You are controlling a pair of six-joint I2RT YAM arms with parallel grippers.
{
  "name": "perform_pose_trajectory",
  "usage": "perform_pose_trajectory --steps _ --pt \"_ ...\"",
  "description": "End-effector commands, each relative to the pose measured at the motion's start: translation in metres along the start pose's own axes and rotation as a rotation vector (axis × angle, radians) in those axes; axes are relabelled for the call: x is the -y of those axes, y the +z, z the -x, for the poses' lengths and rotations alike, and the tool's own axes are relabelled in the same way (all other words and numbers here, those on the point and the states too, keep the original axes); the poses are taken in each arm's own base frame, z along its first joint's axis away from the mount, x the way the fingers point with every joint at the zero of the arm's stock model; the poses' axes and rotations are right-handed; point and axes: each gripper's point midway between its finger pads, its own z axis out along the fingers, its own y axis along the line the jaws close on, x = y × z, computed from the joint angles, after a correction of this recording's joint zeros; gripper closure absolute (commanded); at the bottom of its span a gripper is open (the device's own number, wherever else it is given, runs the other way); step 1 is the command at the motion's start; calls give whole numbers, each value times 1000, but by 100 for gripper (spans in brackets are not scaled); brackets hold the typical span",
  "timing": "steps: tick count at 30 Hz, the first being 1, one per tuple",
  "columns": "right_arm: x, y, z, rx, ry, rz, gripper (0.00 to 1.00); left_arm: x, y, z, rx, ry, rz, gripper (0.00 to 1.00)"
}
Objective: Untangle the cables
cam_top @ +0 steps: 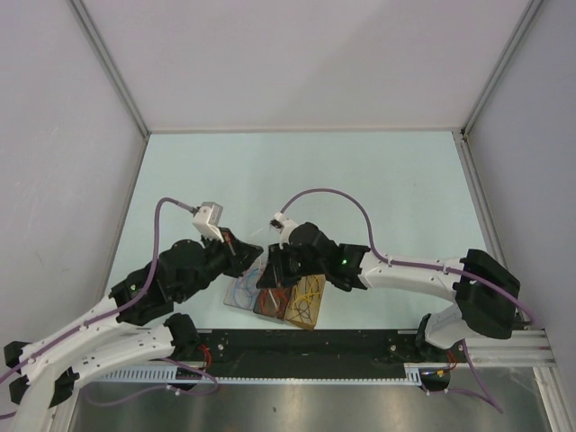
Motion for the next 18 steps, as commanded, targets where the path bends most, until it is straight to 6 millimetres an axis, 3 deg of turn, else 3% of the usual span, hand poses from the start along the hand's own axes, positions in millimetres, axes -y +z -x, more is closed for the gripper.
perform_pose_trajectory --steps 1,2,3,5,8,14,18 --pt "-13 -12 7 30 -14 23 72 12 3 2 8 -40 -49 100" --pt "-11 -17 4 20 -12 4 64 11 4 1 1 -40 -45 100" --pt "-17 -28 8 35 -20 16 60 11 4 0 -1 -40 -43 100" --pt "-11 -40 7 32 -25 -23 51 11 6 -1 -7 -39 -41 100" --pt "-6 -67 10 50 -32 -68 43 12 7 -2 -12 -38 -41 100" --pt "9 -108 13 69 -33 -140 36 10 11 -10 -33 -39 -25 100" --pt "34 -128 18 98 -27 -247 33 10 12 -16 -49 -44 -28 100"
